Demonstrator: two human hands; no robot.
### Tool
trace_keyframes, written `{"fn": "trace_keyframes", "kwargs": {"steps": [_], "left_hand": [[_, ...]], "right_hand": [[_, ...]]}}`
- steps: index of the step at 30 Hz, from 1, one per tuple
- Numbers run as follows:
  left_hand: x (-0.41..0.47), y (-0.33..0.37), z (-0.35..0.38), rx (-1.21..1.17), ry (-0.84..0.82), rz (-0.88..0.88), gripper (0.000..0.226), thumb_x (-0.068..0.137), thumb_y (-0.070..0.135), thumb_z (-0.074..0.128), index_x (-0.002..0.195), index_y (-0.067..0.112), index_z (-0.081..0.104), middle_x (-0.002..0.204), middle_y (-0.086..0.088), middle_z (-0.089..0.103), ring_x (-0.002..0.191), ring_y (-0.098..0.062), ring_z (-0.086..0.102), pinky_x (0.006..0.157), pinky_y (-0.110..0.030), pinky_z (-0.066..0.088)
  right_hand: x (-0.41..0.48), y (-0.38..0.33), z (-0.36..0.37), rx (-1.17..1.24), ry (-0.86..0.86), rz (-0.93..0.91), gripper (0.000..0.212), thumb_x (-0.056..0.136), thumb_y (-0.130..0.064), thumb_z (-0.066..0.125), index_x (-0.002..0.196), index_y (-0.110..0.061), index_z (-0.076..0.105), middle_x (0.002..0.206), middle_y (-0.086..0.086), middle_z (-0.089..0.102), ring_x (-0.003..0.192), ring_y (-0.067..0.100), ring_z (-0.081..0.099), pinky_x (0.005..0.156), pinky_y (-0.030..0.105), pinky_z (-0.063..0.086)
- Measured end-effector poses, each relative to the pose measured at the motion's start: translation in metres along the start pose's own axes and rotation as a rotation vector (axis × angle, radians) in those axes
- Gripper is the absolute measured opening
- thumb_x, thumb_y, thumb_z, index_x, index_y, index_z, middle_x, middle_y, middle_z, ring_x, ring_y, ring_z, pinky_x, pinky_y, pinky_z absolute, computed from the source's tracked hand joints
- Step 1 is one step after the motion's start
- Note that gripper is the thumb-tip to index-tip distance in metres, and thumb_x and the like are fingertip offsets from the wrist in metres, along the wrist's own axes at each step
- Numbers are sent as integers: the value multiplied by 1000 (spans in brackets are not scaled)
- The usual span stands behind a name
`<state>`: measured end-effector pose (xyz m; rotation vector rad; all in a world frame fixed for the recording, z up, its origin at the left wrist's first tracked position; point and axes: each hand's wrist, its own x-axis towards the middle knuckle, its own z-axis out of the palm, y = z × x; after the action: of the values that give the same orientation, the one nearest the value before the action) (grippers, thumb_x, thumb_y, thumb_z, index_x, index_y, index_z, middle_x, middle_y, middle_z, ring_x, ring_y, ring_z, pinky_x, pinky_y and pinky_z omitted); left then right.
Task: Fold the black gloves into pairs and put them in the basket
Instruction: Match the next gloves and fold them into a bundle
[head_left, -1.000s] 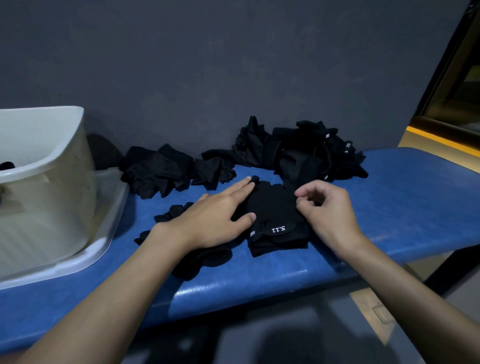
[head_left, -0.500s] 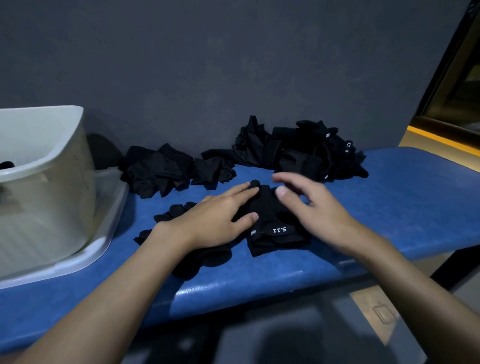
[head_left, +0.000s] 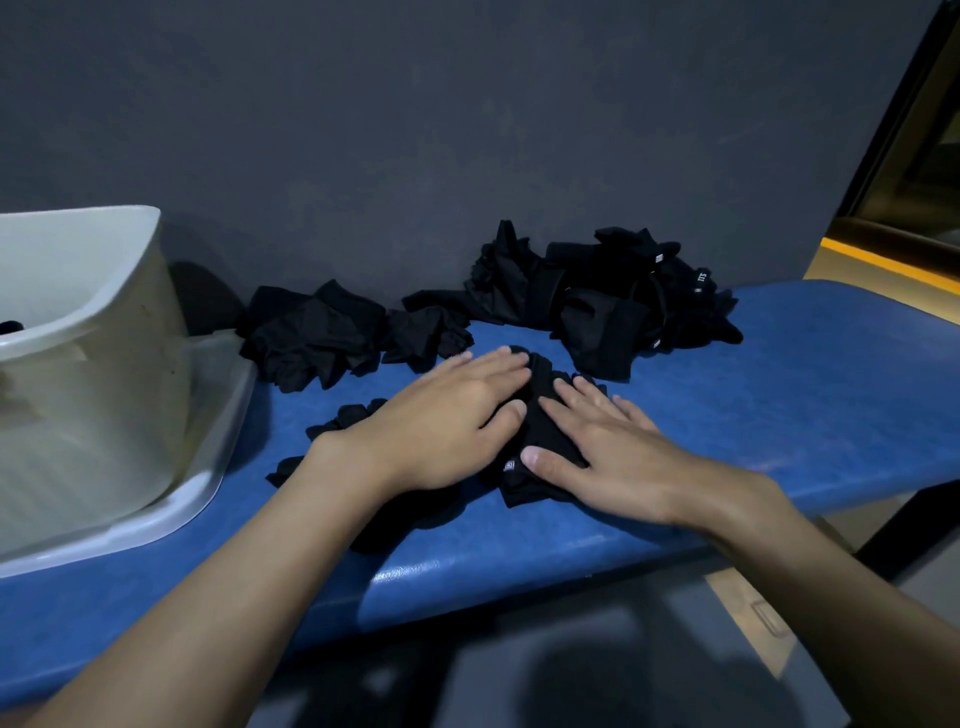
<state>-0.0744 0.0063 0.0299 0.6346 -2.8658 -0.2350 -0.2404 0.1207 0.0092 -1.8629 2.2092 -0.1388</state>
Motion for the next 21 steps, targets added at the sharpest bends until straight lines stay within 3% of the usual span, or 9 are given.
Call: {"fn": "trace_keyframes", "kwargs": {"steps": [5,11,21], "left_hand": [[-4,-7,10,-16,-165,-52,58,106,43,26,159,23,14,166,7,11,151,-2,6,123,-24,5],[-5,-11,13,69,-224,-107,66,102,56,20,160,26,5,166,11,3,151,-2,4,124,-28,5],[-10,-11,14,68,-272,-130,71,99,62,15,159,28,-6,166,12,-7,150,2,-5,124,-30,-1]], "right_hand": [[-2,0,0,10,-5,6,86,88,-75,22,157,-28,4,164,-3,-14,147,9,-22,122,40,-7],[-2,6,-4,-22,-50,49,118,60,-91,3,157,-24,-3,163,1,-17,148,11,-19,123,38,-4],[-7,6,-8,-26,-107,36,107,68,-86,6,155,-26,-11,161,-2,-24,145,7,-26,122,35,-9]]}}
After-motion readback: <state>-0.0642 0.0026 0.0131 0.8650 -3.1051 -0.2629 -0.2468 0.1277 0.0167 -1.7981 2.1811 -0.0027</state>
